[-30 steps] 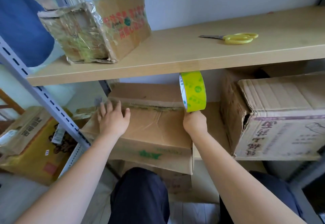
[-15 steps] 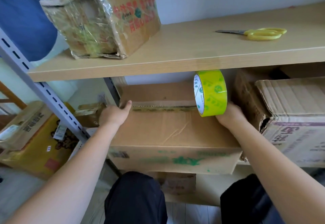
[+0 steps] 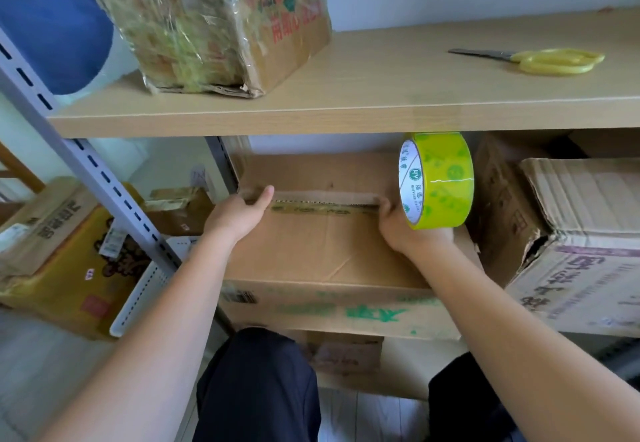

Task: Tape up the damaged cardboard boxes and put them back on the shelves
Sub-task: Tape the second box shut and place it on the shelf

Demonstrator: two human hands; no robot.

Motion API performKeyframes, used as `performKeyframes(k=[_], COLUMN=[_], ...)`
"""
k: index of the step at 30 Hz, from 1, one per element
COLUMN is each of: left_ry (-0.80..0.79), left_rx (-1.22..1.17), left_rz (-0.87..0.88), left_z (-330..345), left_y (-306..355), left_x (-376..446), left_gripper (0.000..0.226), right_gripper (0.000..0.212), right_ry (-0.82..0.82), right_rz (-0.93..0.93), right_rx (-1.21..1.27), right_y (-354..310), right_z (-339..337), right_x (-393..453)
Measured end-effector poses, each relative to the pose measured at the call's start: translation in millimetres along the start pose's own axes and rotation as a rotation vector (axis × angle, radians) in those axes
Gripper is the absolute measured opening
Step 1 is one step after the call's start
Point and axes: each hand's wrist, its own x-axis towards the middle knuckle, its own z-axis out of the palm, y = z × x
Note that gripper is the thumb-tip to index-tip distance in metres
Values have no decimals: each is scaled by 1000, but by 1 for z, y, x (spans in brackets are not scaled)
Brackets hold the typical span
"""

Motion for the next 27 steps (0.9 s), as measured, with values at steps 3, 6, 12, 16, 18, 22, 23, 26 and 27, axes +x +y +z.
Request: performKeyframes(k=[3,6,12,16,18,22,23,26,27], left_ry=[8,21,-180,-154,-165,-205,-206,-189,-191], left_rx=[-3,-11,-413,-377,-330,-333,-347,-331,-312], left_rz=[28,70,-29,-70,-87,-73,-63,-54,-59], left_z=[-1,-2,-6,-3,-6,-19,-21,-19,-18], left_y=[0,0,-9,-8,-6,-9,-12,-28,-33], left_x=[0,-2,1,5,3,-16,-23,-43,-50], left_gripper=[78,59,62,73,80,87,85,78,79], right_gripper=[63,61,61,61,60,56,56,64,68], right_ry=[-50,-59,-100,-87,-92,-175,-202,-131,-56], right_rz=[-80,-137,-281,-334,-366,-524,-545,-355,-241], right_rx=[105,39,-66,-122,-120,-76,-82,-121,-145], right_y=[-43,-48,-50,-57,-56,-51,-46,-9,8], right_z=[8,9,14,27,28,5,-1,-7,-7], right_x=[-1,5,16,27,29,25,21,-4,-16])
